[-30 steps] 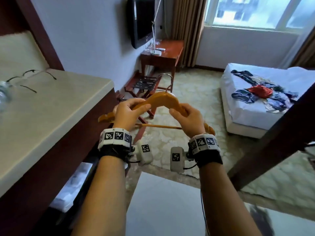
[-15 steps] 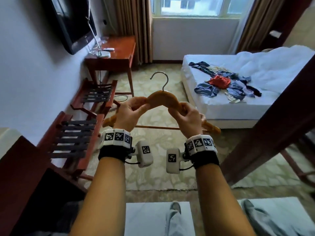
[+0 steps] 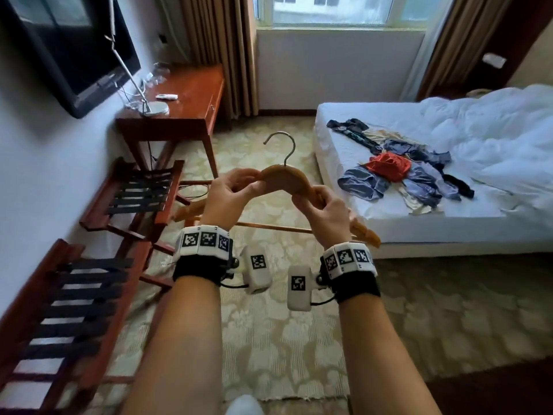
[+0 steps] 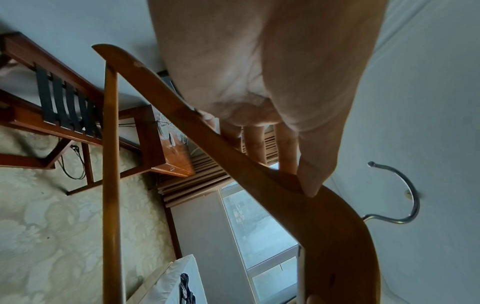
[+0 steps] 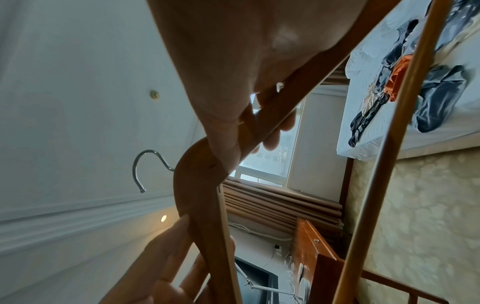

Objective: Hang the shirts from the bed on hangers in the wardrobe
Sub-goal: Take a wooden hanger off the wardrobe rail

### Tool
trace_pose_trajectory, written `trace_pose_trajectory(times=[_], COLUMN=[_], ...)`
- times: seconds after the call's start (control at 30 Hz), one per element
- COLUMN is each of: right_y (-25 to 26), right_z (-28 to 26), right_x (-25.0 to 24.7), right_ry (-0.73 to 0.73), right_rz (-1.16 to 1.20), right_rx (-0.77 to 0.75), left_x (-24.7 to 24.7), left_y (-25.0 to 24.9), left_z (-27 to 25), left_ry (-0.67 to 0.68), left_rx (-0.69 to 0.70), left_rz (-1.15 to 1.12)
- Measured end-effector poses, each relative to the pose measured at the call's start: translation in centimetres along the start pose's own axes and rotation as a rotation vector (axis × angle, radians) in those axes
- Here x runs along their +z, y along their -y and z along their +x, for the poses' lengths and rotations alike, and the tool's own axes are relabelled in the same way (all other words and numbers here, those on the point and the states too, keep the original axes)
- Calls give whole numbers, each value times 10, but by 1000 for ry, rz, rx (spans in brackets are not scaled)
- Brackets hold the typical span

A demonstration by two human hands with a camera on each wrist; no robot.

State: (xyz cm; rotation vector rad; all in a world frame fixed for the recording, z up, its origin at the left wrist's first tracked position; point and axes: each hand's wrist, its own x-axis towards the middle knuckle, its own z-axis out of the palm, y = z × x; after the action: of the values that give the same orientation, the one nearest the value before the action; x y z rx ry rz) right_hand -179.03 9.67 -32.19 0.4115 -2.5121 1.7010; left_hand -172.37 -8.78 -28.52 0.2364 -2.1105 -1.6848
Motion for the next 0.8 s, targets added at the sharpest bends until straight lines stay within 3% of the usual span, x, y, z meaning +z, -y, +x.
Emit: trace_pose_trajectory(times=[0.2,0.43,0.63,0.8], right_y=[-14,-6,-15,-44], right_z=[115,249,332,409], right_x=[39,87,92,74], right_ry=[13,-61,-118,-198], right_rz=[-60,-94,-108,-108], right_rx=[16,93,127,172], left_x=[3,2,31,87], left_y=[44,84,97,111], left_z=[124,289,390,474], left_ry=[22,137,234,339], left_rx=[-3,47,60,50], left_rz=[-100,-199,-272,-300])
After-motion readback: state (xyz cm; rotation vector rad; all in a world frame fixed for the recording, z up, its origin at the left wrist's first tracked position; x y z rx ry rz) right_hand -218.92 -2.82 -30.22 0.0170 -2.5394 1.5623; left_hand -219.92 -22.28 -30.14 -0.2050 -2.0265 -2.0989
